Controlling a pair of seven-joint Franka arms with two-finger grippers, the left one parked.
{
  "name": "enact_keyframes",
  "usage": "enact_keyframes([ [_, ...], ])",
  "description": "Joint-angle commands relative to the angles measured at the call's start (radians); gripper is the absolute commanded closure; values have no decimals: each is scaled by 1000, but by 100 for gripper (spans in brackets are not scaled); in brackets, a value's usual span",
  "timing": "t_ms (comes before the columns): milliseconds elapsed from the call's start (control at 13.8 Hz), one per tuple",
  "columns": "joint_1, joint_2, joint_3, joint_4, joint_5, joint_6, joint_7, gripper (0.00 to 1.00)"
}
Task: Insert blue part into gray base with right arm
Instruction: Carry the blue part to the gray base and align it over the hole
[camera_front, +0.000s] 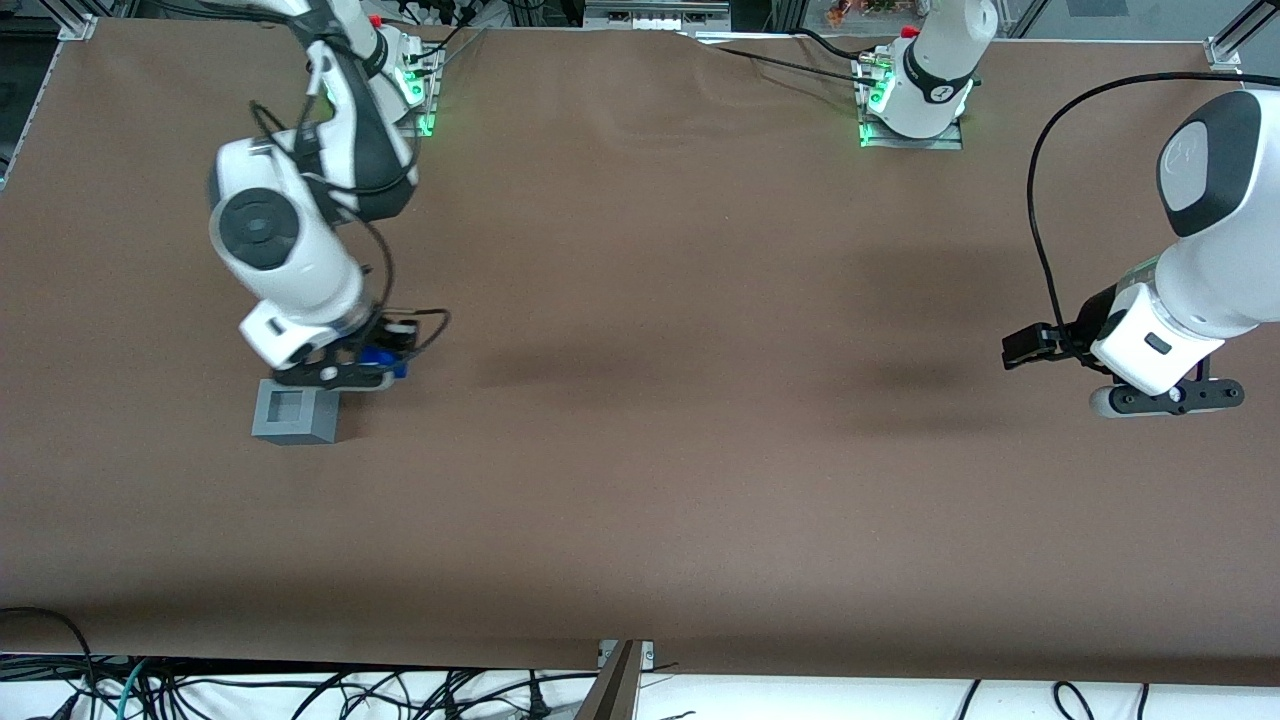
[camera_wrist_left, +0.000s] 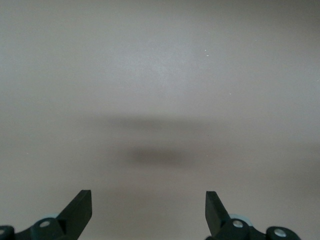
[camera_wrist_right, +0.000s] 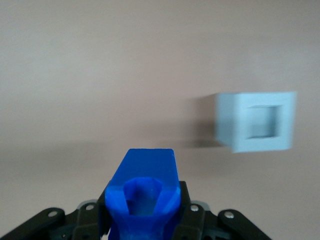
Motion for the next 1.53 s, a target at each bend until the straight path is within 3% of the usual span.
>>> enact_keyframes([
  [0, -62, 21, -41, 33, 51, -9, -144, 93],
  [145, -152, 54, -40, 53, 117, -9, -263, 93],
  [581, -225, 133, -40, 73, 124, 44, -445, 93],
  [1453, -237, 179, -38, 67, 150, 58, -446, 92],
])
